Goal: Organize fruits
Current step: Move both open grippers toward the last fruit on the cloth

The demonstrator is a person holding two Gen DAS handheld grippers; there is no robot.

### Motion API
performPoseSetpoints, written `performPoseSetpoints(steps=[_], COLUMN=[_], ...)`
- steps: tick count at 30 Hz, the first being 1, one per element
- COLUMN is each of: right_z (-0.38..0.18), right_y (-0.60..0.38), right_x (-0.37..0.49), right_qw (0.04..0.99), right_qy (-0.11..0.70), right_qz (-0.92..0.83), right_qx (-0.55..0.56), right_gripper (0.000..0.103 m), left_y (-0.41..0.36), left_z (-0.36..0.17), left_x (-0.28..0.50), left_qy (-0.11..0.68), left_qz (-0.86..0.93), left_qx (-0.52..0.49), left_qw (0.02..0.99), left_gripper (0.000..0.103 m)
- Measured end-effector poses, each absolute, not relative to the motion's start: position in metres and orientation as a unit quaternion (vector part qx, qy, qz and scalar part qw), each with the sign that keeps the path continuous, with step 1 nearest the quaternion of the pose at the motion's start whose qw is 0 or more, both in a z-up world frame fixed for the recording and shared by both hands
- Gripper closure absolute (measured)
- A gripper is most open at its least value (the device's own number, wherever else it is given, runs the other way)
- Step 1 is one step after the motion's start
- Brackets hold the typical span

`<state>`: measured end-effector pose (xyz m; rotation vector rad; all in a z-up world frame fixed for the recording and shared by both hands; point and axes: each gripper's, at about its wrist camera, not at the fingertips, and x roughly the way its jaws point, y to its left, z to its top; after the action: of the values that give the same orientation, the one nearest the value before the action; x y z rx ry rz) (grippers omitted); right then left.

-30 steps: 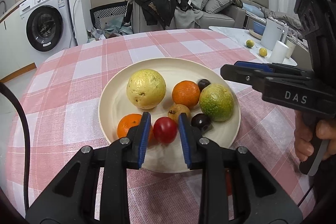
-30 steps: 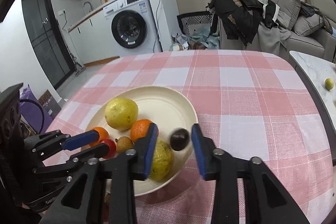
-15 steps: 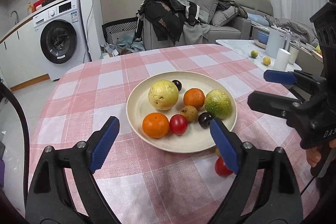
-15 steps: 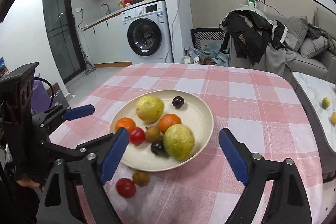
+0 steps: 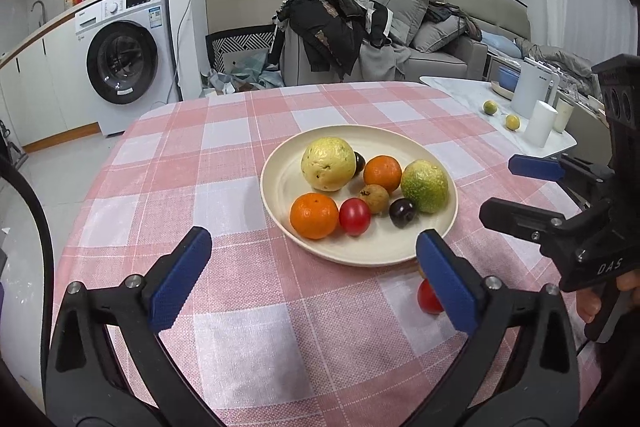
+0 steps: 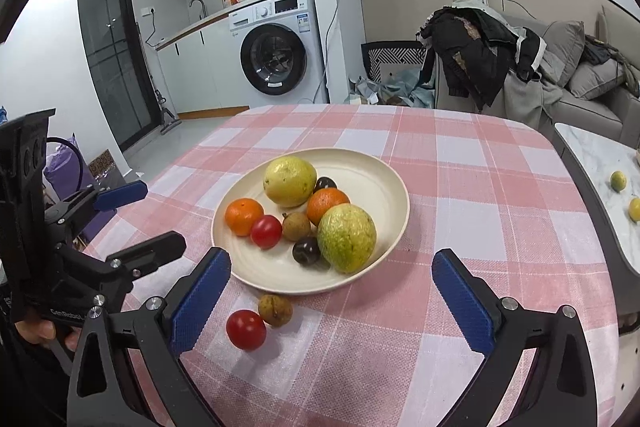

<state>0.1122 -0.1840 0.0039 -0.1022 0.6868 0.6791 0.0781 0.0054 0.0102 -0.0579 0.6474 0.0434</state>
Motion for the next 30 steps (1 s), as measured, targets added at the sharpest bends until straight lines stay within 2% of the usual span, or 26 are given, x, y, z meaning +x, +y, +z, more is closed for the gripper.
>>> performPoseSetpoints(steps=[9,30], right_z=[-0.005,-0.046], right_y=[-0.184,-0.169], right_x=[0.115,0.113], right_qw=[0.876,0.838], right_qy=[0.352,0.412], right_qz=[0.324,0.307], right_qx=[-0.063,-0.187], right_gripper=[0.0,0.0], left_y=[0.007,0.005], left_z=[0.002,-0.013], left_x=[0.087,0.098], left_qy=[0.335,0.367], left_qz=[0.024,0.003], left_qx=[-0.035,-0.038], left_qw=[0.941,0.93], left_gripper=[0.001,0.001])
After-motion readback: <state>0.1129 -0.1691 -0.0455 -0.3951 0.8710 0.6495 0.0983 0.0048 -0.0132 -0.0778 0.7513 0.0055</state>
